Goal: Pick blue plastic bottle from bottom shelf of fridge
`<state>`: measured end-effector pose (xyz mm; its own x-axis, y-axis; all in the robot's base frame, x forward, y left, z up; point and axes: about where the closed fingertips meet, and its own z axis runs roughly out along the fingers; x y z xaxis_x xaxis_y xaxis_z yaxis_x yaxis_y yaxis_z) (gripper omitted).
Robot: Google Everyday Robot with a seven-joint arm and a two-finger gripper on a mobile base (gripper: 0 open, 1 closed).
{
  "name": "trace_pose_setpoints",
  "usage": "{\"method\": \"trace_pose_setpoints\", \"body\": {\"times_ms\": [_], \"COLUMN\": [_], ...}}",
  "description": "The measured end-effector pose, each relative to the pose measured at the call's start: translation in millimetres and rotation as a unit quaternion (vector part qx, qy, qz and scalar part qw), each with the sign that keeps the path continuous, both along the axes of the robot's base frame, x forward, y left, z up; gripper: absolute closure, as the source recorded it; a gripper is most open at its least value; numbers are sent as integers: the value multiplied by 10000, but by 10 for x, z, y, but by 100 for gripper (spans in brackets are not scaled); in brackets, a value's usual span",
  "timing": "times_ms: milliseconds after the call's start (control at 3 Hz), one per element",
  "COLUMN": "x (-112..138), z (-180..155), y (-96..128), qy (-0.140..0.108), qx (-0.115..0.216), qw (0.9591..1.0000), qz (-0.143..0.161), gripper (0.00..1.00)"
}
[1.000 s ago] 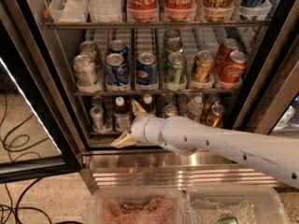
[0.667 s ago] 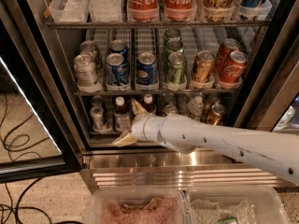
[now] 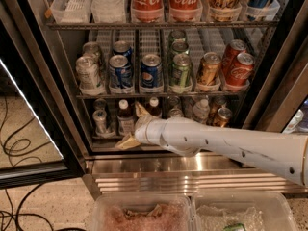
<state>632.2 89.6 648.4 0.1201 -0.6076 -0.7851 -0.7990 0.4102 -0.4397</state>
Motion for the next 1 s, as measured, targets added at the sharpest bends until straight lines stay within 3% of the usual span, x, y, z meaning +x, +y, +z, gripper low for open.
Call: {"method": "trace_pose_setpoints", "body": {"times_ms": [333, 667, 1000], "x": [-55, -55, 74], "z": [-32, -32, -32], "y": [244, 244, 142], "qy": [45, 44, -104], "qx": [328, 327, 200], "qw": [9993, 9992, 9984], "qz": [-201, -202, -515], "gripper": [0, 0, 0]}}
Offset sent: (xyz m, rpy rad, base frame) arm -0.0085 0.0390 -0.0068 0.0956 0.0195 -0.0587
